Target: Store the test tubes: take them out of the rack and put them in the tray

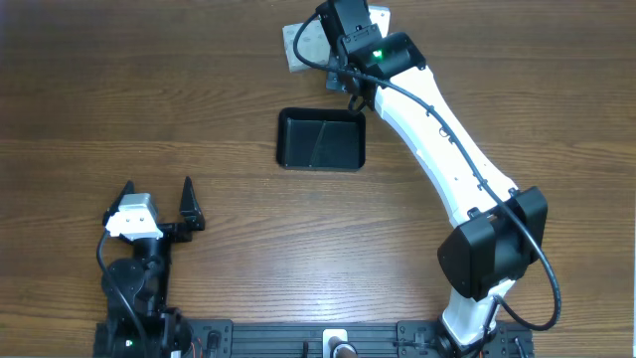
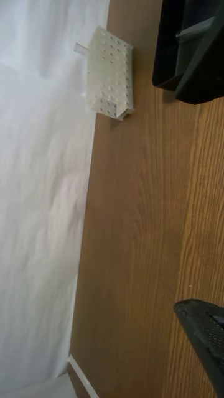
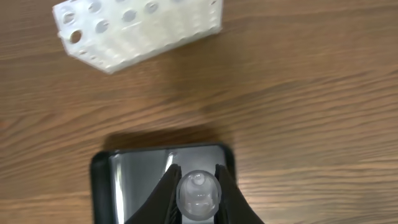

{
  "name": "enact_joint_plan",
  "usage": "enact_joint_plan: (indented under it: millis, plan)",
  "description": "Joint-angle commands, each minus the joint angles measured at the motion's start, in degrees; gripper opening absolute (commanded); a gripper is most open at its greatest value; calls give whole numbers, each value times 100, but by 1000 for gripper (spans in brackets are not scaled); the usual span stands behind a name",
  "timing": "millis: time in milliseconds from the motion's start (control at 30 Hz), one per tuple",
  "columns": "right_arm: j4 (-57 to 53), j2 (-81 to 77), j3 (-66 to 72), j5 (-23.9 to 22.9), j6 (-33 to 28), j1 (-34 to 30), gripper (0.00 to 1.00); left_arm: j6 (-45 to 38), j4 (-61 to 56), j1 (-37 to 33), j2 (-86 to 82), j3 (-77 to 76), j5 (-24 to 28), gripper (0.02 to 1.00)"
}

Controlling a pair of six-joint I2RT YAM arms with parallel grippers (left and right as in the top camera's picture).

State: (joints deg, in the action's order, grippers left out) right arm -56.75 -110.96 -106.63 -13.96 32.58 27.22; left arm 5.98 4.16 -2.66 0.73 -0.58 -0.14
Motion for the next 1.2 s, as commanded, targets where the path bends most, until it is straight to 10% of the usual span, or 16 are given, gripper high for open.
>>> enact_joint_plan:
  millis: [33, 433, 1200]
  plan:
    - [-254, -125, -400, 455, 214, 35, 12, -87, 20, -24, -39, 24, 76, 998]
    - [-2299, -1808, -3025, 824, 210, -2, 31, -87, 20, -26, -39, 24, 76, 996]
    - [-3058, -2610, -3112, 1246, -52, -20, 40, -87, 20, -26, -39, 24, 76, 998]
